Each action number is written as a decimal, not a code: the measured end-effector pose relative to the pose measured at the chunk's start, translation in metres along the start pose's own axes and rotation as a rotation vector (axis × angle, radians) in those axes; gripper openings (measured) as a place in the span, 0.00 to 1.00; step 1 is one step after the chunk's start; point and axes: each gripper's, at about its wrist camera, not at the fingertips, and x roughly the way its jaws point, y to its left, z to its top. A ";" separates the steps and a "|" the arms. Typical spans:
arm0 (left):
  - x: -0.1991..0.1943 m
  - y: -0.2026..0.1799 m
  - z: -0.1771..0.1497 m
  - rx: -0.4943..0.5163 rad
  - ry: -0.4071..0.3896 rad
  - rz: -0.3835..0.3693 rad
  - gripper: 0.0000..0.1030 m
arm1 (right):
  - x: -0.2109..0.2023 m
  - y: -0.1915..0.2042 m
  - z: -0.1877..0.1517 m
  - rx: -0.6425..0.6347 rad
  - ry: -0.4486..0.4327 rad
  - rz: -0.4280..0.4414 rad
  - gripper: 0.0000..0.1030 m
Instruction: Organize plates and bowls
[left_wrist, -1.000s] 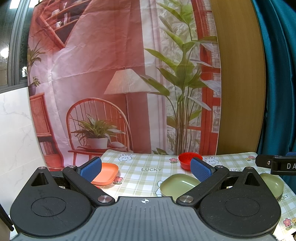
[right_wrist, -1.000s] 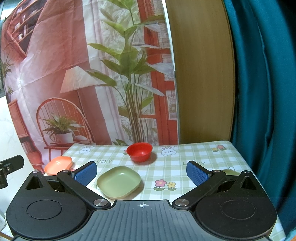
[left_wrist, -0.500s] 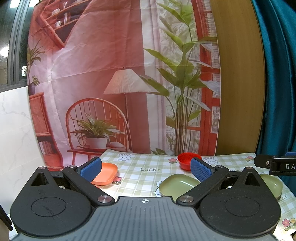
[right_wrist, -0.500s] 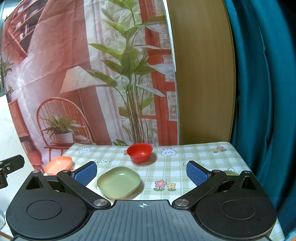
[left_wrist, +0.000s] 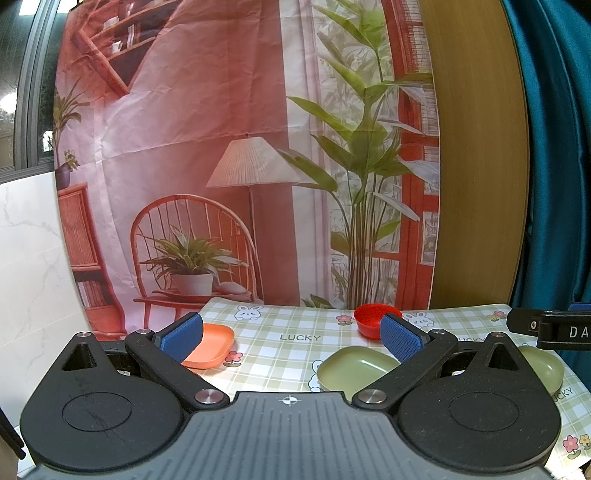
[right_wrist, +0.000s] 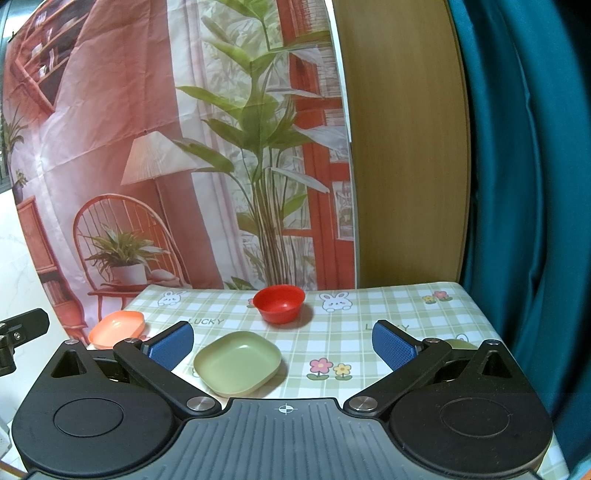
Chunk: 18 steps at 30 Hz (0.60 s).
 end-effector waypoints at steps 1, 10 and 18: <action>0.000 0.000 0.000 0.000 0.000 0.001 1.00 | 0.000 -0.001 0.000 0.000 0.000 0.000 1.00; 0.000 -0.002 -0.001 -0.001 0.002 0.001 1.00 | 0.000 -0.001 -0.002 0.000 0.001 -0.001 1.00; 0.012 -0.001 -0.002 -0.008 0.049 0.014 1.00 | 0.011 -0.002 -0.001 0.018 0.021 -0.008 1.00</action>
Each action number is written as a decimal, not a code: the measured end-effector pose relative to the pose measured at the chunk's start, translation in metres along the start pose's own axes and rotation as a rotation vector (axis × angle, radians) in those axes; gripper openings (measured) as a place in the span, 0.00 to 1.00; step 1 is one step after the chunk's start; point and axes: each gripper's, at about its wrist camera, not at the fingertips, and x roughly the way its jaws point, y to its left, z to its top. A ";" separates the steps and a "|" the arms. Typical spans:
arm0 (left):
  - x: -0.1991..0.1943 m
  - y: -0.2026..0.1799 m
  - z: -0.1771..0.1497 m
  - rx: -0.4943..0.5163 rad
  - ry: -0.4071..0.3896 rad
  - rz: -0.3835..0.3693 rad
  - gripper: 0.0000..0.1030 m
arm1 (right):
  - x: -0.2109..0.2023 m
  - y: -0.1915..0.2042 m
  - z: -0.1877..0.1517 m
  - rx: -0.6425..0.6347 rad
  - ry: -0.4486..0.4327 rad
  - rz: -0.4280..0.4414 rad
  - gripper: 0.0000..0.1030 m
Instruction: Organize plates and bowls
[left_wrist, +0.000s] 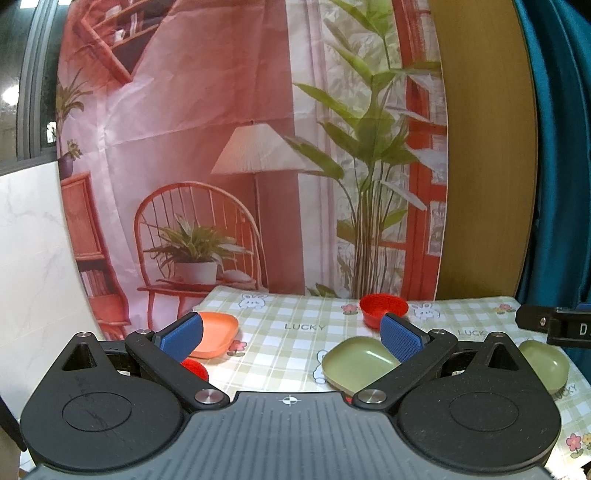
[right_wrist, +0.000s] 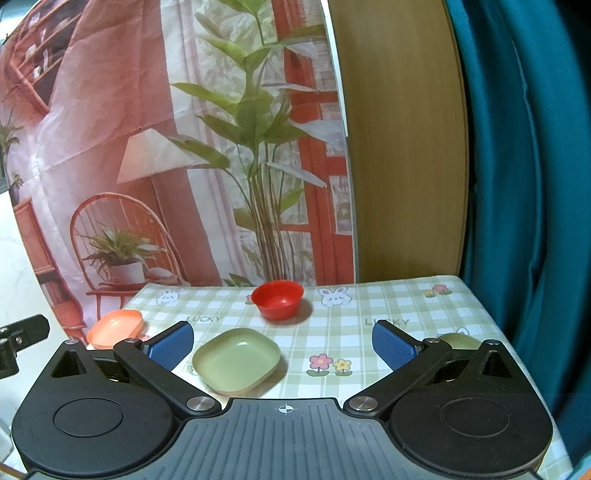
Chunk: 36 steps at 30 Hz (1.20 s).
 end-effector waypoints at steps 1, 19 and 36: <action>0.005 -0.001 0.000 0.006 0.011 0.001 1.00 | 0.002 -0.001 0.000 0.001 0.000 -0.001 1.00; 0.091 0.005 0.023 0.054 0.080 -0.017 1.00 | 0.087 -0.023 0.029 0.000 0.029 -0.005 0.99; 0.144 0.044 0.019 0.021 0.188 0.018 0.99 | 0.153 0.020 0.018 -0.071 0.126 0.079 0.91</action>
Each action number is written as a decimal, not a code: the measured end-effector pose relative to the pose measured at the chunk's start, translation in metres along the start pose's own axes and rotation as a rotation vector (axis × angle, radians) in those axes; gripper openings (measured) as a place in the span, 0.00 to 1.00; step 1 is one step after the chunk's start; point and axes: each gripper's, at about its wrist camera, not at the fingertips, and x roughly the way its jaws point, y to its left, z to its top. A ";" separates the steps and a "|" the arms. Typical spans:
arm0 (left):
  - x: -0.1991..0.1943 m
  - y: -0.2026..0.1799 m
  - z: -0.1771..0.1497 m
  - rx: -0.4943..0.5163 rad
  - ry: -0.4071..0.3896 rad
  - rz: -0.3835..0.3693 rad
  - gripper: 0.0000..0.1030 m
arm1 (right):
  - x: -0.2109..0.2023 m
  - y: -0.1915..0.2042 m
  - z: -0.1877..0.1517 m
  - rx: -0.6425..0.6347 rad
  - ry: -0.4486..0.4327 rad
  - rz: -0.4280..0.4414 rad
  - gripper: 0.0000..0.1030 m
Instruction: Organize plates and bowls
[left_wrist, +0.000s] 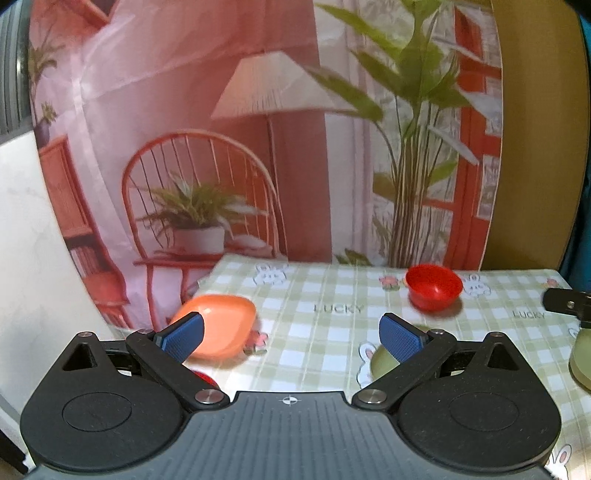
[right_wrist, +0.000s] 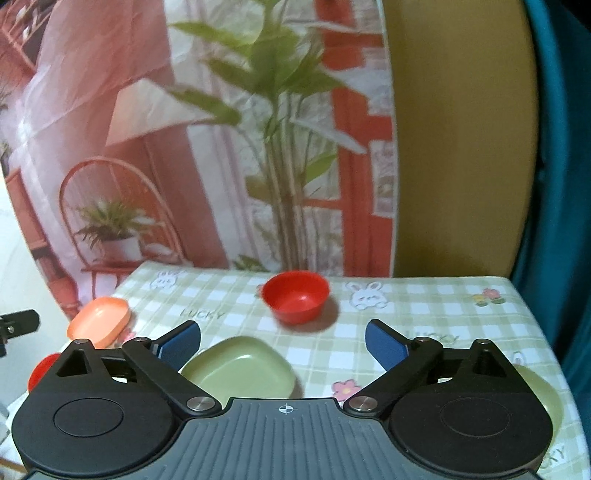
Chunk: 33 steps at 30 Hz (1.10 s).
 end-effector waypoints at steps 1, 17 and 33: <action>0.002 0.001 -0.004 -0.003 0.011 -0.007 0.99 | 0.003 0.003 -0.002 -0.004 0.006 0.006 0.91; 0.026 0.137 -0.018 -0.113 0.084 0.093 0.90 | 0.062 0.129 -0.004 -0.072 0.140 0.201 0.87; 0.098 0.231 -0.079 -0.253 0.190 0.110 0.83 | 0.149 0.284 -0.040 -0.206 0.301 0.353 0.69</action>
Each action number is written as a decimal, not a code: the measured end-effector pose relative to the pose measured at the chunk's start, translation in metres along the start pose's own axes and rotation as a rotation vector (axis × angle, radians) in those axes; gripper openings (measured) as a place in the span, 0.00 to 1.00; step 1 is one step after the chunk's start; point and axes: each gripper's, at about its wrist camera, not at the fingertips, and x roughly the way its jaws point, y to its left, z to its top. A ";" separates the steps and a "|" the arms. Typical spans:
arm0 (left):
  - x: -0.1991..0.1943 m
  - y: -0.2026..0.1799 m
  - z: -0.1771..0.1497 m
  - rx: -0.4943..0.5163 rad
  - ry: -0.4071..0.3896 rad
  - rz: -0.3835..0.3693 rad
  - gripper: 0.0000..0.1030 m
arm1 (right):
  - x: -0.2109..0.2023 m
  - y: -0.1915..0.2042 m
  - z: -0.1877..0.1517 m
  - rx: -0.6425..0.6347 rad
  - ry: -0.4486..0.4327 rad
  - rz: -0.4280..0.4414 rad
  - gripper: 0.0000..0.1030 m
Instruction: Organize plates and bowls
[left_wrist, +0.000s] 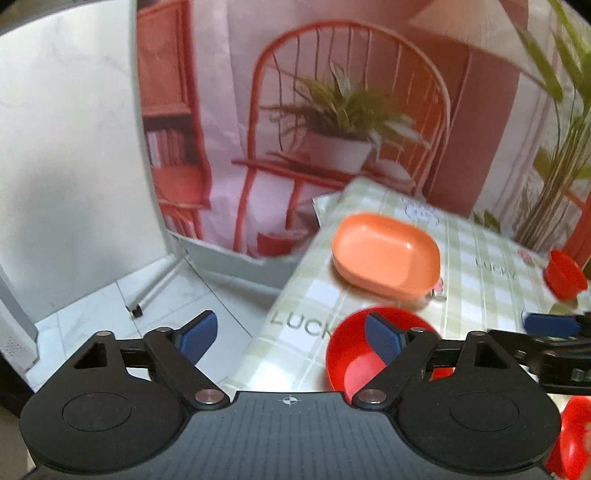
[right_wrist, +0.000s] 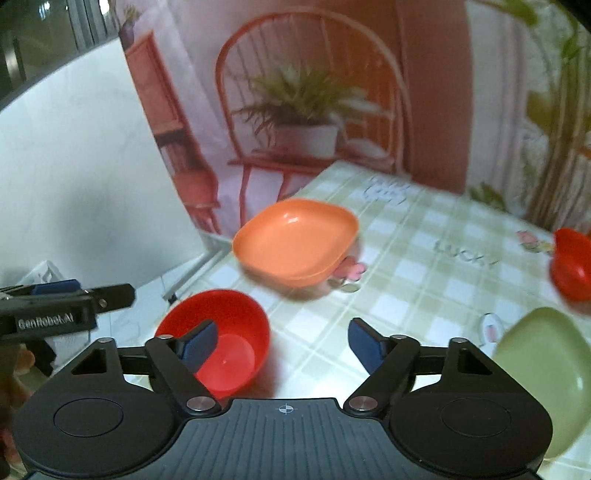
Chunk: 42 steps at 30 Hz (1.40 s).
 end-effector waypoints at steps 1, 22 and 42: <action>0.007 -0.001 -0.002 0.001 0.013 -0.014 0.83 | 0.007 0.003 -0.001 -0.003 0.014 0.000 0.66; 0.054 -0.011 -0.031 -0.052 0.159 -0.125 0.14 | 0.046 -0.006 -0.018 0.048 0.111 0.058 0.08; 0.011 -0.064 -0.015 0.010 0.113 -0.138 0.12 | -0.023 -0.041 -0.012 0.108 0.026 0.011 0.08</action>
